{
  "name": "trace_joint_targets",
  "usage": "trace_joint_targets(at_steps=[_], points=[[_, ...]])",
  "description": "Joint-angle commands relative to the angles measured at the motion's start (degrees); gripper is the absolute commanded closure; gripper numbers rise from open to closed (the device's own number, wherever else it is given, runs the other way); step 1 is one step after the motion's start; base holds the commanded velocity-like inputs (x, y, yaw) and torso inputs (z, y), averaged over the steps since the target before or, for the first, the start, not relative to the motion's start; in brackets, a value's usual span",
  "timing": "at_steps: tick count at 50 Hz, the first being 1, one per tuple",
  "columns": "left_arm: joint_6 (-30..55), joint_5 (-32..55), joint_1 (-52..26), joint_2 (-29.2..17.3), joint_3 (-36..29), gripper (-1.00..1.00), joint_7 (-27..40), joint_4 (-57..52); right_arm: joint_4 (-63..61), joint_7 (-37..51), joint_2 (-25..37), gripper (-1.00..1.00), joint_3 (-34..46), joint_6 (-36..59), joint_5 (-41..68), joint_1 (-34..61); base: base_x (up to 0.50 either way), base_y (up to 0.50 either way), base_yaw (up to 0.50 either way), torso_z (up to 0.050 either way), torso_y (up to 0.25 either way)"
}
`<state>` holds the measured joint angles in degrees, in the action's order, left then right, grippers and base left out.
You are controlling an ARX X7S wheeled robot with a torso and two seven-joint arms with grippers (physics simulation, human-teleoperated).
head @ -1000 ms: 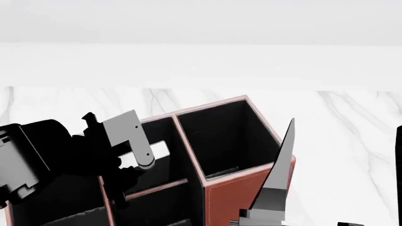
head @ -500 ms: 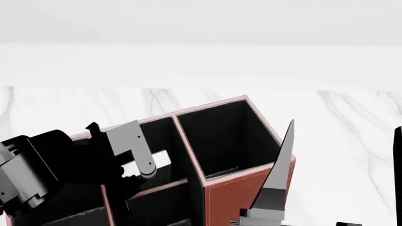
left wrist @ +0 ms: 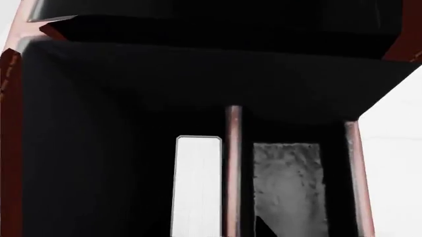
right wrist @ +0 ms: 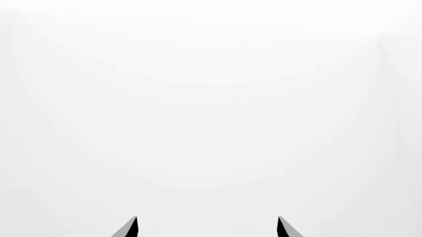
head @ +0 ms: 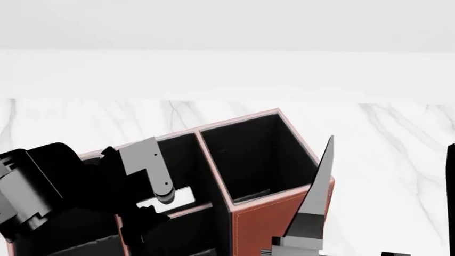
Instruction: Pick up the book and place it in the front compartment of the caddy.
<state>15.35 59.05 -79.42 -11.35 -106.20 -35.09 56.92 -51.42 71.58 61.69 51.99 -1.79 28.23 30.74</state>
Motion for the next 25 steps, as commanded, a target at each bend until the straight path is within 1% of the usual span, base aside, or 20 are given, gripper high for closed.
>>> trace_joint_targets(at_steps=[1,3,6,11,13,15,16,17,20,23,25], points=[[-0.6,-4.3,0.7,0.3,4.3,-1.0,10.0,-2.1,-1.4,-1.5,-1.1,-1.0,-1.3,0.7,-1.5,-0.2,0.0,0.0,-0.01,0.0,0.0],[-0.1,-4.1,0.5,-0.3,4.4,-1.0,10.6,-3.6,-2.1,-1.4,-1.0,-1.0,-1.5,1.2,-1.3,0.1,0.01,0.0,-0.01,0.0,0.0],[2.0,-3.6,-0.5,-2.7,4.2,-1.0,13.3,-9.6,-2.6,-1.2,-0.7,-1.0,-1.7,1.4,-1.2,0.2,0.0,0.0,-0.01,0.0,0.0],[2.3,-4.6,-1.4,-4.7,3.6,-1.0,16.3,-14.0,-2.9,-1.1,-0.6,-1.0,-1.8,1.4,-1.2,0.2,0.0,0.0,0.0,0.0,0.0],[3.7,-4.1,-2.7,-7.3,3.8,-1.0,19.9,-20.0,-3.2,-1.1,-0.6,-1.0,-1.9,1.6,-1.1,0.4,0.0,0.0,0.0,0.0,0.0],[5.6,-2.0,-3.1,-8.9,5.3,-1.0,23.6,-23.3,-3.5,-0.9,-0.3,-1.0,-2.0,1.6,-1.2,0.3,0.0,0.0,0.0,0.0,0.0],[5.4,-1.9,-3.3,-10.5,5.3,-1.0,24.6,-27.0,-3.6,-0.7,0.0,-1.0,-2.2,1.2,-1.0,0.2,0.0,0.0,0.0,0.0,0.0],[6.5,-1.0,-4.1,-13.0,5.6,-1.0,27.0,-32.4,-3.6,-0.7,0.0,-1.0,-2.2,1.2,-1.2,0.1,0.0,0.0,0.0,0.0,0.0],[7.4,0.1,-5.2,-16.1,6.3,-1.0,30.2,-39.0,-4.4,-0.7,-0.4,-1.0,-2.1,2.6,-0.8,0.8,0.0,0.0,0.0,0.0,0.0],[7.0,1.8,-5.4,-20.8,7.6,-1.0,34.7,-48.1,-5.2,-0.6,-0.8,-1.0,-2.0,3.7,-0.7,1.4,0.0,0.0,0.0,0.0,0.0],[6.7,1.6,-5.2,-23.0,7.6,-1.0,37.4,-53.2,-5.3,-0.7,-1.1,-1.0,-1.9,3.9,-0.9,1.5,0.0,0.0,0.0,0.0,0.0]])
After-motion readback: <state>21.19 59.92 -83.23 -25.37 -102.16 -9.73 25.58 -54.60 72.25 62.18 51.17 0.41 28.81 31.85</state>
